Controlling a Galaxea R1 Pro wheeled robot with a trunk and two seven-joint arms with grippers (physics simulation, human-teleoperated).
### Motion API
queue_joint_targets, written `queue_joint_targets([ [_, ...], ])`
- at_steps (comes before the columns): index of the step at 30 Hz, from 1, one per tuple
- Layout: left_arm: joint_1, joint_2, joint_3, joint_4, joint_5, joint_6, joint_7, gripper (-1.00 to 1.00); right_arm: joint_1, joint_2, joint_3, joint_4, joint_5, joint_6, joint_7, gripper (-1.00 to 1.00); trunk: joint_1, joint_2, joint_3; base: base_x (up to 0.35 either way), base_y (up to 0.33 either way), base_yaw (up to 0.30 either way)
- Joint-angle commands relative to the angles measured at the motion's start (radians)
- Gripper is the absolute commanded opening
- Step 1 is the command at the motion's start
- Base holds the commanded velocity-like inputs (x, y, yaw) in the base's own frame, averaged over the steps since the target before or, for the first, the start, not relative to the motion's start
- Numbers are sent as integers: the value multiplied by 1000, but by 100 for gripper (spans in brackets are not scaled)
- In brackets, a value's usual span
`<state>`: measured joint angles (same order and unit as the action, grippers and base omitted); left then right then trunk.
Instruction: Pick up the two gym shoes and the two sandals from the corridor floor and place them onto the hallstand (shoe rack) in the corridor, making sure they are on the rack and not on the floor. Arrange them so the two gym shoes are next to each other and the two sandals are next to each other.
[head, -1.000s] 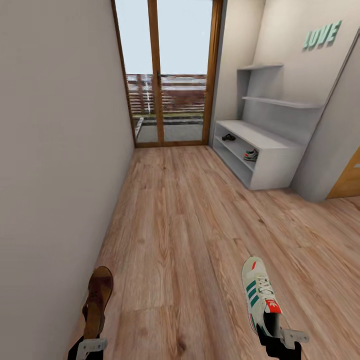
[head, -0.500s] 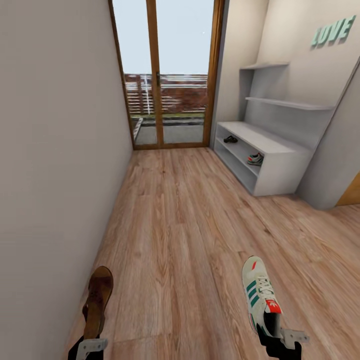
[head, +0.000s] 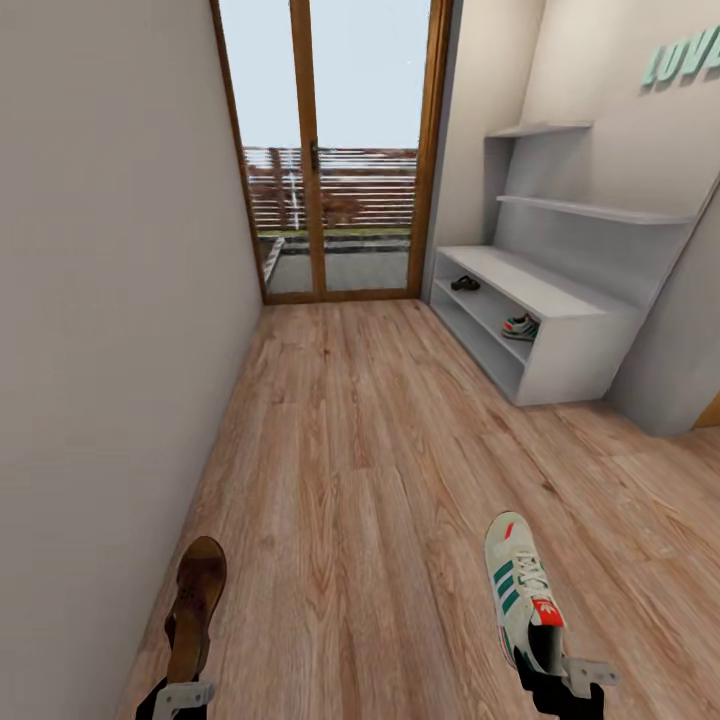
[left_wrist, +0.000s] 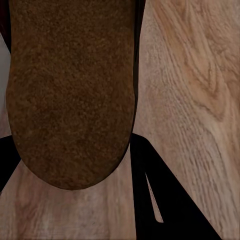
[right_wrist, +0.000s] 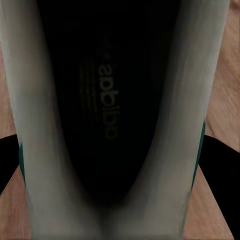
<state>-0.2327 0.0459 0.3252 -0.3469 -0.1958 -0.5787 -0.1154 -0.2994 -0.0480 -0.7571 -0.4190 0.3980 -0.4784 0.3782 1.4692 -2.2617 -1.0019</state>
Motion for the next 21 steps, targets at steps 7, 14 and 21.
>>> queue_joint_targets([
  [7, -1, -1, 9, 2, -10, -3, -8, -100, -1, 0, -9, 0, 4, -3, 8, -100, 0, 0, -1, 339, 0, 0],
  [14, -1, -1, 10, 2, -8, -3, -8, -100, -1, 0, -10, 0, 4, -3, 8, -100, 0, 0, -1, 339, 0, 0],
  [21, -1, -1, 11, 2, -8, -3, -8, -100, -1, 0, -10, 0, 4, -3, 8, -100, 0, 0, -1, 339, 0, 0],
])
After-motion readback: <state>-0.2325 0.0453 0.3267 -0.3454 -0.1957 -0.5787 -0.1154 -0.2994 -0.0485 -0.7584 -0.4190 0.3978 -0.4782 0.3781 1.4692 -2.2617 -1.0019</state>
